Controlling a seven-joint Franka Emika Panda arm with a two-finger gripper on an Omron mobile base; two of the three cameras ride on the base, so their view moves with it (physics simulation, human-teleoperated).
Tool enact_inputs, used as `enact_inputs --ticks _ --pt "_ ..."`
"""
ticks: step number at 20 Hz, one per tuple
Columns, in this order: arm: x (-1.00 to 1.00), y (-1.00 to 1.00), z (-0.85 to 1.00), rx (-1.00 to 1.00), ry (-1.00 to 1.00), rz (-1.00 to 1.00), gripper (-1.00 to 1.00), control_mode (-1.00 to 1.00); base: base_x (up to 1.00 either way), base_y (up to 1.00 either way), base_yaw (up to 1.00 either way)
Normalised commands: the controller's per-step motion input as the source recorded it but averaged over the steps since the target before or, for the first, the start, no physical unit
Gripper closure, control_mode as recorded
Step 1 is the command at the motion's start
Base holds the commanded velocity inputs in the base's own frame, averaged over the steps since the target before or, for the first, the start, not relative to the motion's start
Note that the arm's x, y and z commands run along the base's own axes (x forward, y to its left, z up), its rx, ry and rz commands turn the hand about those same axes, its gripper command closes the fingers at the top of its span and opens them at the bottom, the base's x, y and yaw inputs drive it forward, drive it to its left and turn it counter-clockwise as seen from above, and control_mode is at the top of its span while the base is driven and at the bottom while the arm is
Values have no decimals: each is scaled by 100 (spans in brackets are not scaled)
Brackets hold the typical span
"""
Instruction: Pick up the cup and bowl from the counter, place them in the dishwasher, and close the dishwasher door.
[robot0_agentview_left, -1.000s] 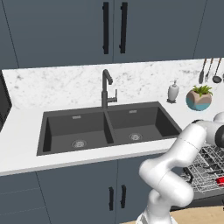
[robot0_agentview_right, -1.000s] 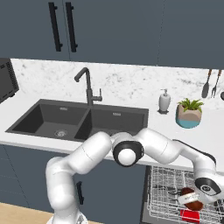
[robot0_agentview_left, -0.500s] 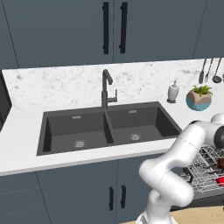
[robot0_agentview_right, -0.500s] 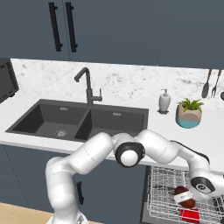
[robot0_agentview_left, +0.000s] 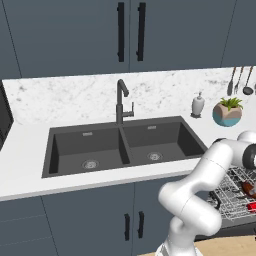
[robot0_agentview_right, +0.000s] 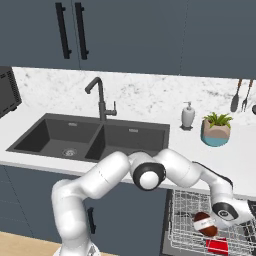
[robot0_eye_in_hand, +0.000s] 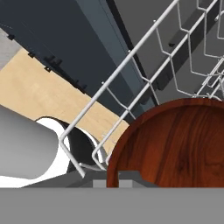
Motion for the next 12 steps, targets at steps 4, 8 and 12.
enact_inputs --ticks 4,8,12 --pt "0 36 -40 0 0 0 100 -100 0 0 0" --pt "2 35 -33 0 0 0 100 -100 0 0 0" --pt "5 35 -34 0 0 0 100 -100 0 0 0"
